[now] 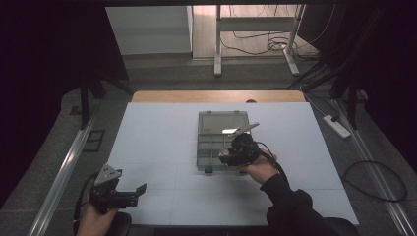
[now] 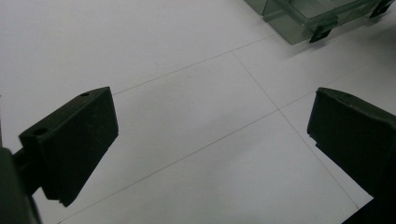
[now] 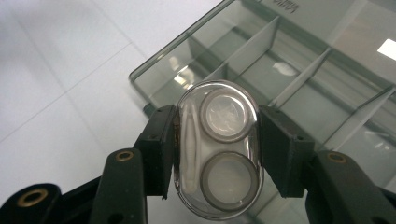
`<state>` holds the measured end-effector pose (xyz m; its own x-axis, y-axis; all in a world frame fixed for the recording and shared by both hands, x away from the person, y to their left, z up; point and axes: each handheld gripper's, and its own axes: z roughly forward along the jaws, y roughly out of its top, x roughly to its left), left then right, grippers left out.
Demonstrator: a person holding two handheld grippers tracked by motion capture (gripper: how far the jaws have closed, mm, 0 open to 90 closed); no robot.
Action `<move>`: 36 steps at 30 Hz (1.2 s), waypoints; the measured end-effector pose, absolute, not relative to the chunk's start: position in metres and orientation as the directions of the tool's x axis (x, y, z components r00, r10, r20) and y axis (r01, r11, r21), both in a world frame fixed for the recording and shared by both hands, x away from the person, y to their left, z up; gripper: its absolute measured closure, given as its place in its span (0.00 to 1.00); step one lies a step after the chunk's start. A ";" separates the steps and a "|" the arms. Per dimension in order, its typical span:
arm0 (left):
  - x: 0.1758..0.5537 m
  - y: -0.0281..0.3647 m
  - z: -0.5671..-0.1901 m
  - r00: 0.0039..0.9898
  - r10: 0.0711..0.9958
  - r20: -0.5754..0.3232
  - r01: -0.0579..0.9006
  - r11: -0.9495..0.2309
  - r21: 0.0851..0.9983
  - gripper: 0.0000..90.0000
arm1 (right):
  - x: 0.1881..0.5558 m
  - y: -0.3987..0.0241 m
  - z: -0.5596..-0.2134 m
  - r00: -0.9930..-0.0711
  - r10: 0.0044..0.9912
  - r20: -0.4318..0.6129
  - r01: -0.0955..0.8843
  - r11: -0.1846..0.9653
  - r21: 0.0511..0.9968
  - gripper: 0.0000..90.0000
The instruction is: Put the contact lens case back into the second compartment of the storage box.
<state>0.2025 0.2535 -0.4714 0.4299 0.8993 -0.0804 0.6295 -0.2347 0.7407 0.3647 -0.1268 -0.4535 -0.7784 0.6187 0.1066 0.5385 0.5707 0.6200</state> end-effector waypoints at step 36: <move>0.203 0.254 -0.472 0.429 0.900 -0.083 0.631 -0.233 0.740 0.02 | 0.409 -0.096 -0.467 -0.689 0.724 0.047 0.568 0.498 0.655 0.55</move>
<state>0.2028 0.2538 -0.4716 0.4287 0.8996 -0.0830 0.6314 -0.2326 0.7398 0.4090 -0.0959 -0.4675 -0.6885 0.7237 0.0466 0.5681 0.4982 0.6551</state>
